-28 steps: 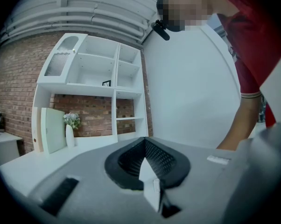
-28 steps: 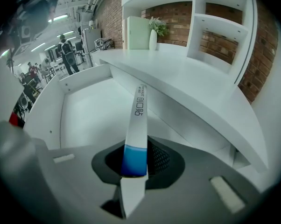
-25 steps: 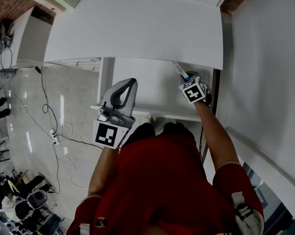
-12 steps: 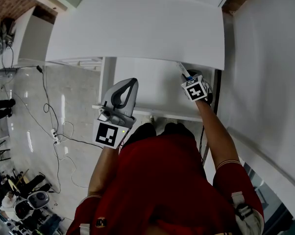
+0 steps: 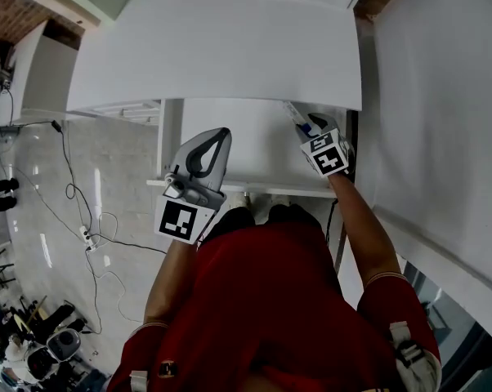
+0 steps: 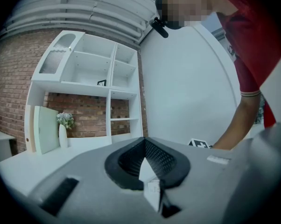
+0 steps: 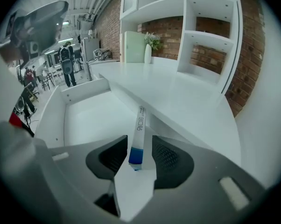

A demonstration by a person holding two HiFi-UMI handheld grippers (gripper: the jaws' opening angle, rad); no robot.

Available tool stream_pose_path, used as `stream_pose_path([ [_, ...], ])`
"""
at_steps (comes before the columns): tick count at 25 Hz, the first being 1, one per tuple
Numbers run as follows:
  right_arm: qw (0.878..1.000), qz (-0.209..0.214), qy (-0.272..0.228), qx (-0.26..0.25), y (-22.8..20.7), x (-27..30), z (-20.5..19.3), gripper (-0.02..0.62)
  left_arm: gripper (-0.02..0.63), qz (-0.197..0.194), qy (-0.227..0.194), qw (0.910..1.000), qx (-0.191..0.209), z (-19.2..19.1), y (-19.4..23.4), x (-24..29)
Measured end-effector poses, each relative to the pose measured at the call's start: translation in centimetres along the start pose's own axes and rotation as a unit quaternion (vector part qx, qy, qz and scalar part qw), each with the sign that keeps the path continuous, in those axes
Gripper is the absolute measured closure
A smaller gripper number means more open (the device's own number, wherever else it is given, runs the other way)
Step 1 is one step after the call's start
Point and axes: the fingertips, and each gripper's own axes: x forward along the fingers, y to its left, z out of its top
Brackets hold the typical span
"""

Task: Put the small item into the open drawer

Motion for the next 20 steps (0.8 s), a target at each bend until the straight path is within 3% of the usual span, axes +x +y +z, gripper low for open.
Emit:
stream_pose_path([
  [10, 0.990, 0.015, -0.141, 0.007, 3.2, -8.8, 7.4, 0.447, 0.607, -0.031, -0.024, 0.9992, 0.001, 0.6, -1.9, 0.2],
  [20, 0.957, 0.040, -0.285, 0.034, 7.7, -18.0, 13.7, 0.529, 0.607, -0.052, -0.044, 0.9977, -0.002, 2.0, -3.5, -0.4],
])
